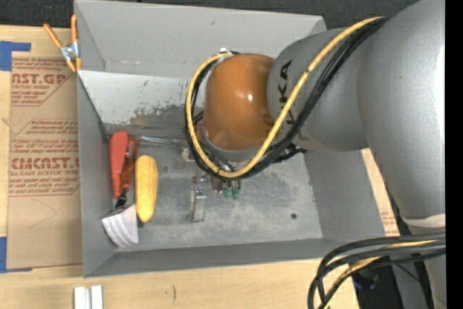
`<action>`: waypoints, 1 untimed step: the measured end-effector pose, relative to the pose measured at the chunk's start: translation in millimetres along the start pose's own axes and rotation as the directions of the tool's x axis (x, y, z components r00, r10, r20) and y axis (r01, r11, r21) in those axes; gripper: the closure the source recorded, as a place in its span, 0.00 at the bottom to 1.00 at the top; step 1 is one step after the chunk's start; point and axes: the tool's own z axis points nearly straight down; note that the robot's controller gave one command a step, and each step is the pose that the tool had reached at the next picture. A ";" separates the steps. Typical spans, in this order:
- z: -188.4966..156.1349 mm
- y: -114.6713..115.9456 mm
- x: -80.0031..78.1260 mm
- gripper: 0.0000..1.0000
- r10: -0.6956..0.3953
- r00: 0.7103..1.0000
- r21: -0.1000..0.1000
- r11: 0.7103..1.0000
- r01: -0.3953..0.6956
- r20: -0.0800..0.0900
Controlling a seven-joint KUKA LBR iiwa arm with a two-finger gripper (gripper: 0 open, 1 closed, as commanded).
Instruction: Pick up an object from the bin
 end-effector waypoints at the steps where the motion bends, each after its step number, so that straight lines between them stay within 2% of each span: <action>1: -4.3 -0.5 -2.1 0.00 0.001 1.000 -0.001 1.000 -0.001 0.007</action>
Offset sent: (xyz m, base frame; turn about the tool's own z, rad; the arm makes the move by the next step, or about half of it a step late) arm 0.0058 0.0592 -0.0691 -0.4825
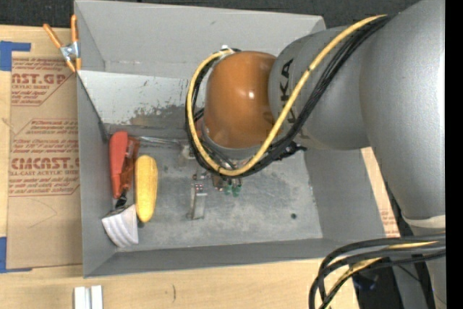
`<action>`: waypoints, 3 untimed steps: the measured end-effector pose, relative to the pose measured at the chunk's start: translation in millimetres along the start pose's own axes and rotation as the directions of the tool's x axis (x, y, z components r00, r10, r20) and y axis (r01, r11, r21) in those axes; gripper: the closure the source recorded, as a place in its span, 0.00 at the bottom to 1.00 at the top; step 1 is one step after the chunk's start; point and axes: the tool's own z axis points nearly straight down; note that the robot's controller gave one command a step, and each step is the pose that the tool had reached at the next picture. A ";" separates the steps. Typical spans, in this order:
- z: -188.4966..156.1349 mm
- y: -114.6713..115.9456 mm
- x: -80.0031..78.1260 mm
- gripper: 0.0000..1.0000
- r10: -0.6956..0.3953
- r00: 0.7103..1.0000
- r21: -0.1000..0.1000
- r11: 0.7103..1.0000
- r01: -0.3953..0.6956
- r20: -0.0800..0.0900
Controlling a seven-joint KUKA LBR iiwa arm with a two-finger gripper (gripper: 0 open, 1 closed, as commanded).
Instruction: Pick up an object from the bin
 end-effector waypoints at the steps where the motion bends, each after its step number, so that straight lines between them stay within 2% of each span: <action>1: 29.4 25.0 -4.3 0.00 -0.213 0.977 0.001 0.977 0.213 0.004; 2: 38.6 50.5 -9.0 0.00 -0.462 0.887 0.001 0.887 0.462 -0.007; 3: 18.3 61.9 -13.0 0.00 -0.548 0.837 0.001 0.837 0.548 0.005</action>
Offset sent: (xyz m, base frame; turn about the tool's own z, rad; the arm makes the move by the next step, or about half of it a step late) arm 0.0147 0.0625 -0.0220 -0.5240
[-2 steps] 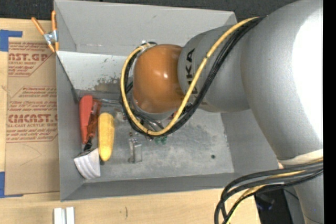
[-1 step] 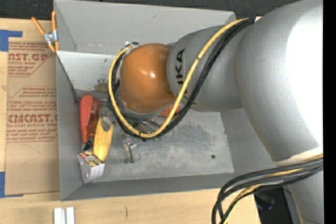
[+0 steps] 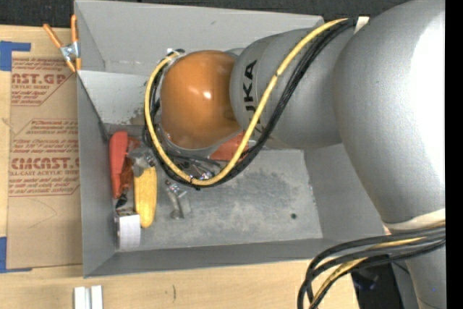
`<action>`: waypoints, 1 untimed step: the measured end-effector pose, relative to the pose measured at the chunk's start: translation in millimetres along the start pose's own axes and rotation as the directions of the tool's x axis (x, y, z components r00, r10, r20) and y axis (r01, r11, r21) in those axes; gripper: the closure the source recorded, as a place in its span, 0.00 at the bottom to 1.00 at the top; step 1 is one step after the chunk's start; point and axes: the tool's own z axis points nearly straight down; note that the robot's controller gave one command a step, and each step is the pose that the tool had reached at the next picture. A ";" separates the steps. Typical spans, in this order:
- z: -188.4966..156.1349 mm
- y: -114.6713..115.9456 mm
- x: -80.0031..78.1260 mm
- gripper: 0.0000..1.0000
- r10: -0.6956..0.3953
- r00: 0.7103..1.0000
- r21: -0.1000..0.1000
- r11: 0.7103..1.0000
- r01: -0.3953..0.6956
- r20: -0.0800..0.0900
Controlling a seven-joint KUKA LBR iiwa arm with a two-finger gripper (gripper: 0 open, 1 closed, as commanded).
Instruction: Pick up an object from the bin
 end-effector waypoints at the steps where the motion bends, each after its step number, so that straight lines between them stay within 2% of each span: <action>1: 35.1 1.2 6.6 0.00 -0.243 0.970 -0.003 0.970 0.243 -0.005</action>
Offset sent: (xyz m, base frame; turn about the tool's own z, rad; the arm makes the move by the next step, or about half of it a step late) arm 0.0114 0.0086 -0.0551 -0.8063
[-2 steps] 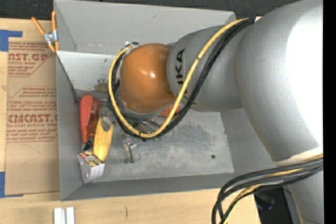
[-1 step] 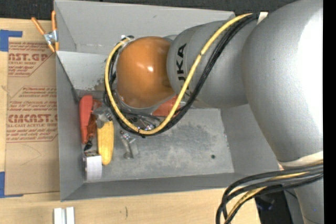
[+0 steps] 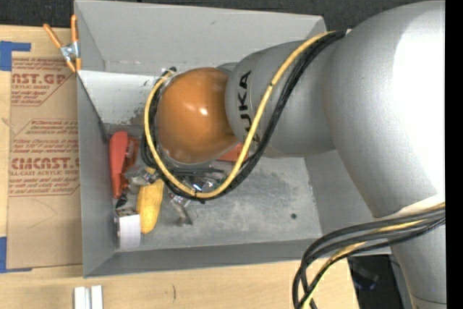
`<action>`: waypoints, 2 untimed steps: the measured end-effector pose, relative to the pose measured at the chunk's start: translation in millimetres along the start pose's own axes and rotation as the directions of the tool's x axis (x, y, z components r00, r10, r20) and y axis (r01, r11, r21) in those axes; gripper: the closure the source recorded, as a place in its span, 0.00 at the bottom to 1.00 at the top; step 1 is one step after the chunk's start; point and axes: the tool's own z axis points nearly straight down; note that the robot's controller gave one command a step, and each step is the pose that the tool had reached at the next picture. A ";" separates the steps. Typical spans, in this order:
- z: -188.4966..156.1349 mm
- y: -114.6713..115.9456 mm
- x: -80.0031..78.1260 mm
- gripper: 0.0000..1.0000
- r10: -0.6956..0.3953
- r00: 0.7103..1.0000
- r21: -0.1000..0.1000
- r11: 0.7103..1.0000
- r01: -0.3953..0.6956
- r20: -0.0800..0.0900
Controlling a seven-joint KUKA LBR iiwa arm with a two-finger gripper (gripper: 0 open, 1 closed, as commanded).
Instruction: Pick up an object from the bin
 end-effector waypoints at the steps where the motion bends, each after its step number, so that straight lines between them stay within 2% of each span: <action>1: 18.9 -4.1 -21.7 1.00 -0.530 0.848 0.006 0.848 0.530 0.009; 2: 18.9 -4.2 -21.7 1.00 -0.530 0.848 0.006 0.848 0.530 0.009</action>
Offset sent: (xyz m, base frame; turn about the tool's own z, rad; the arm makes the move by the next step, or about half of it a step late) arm 0.0000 0.0000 0.0000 0.0000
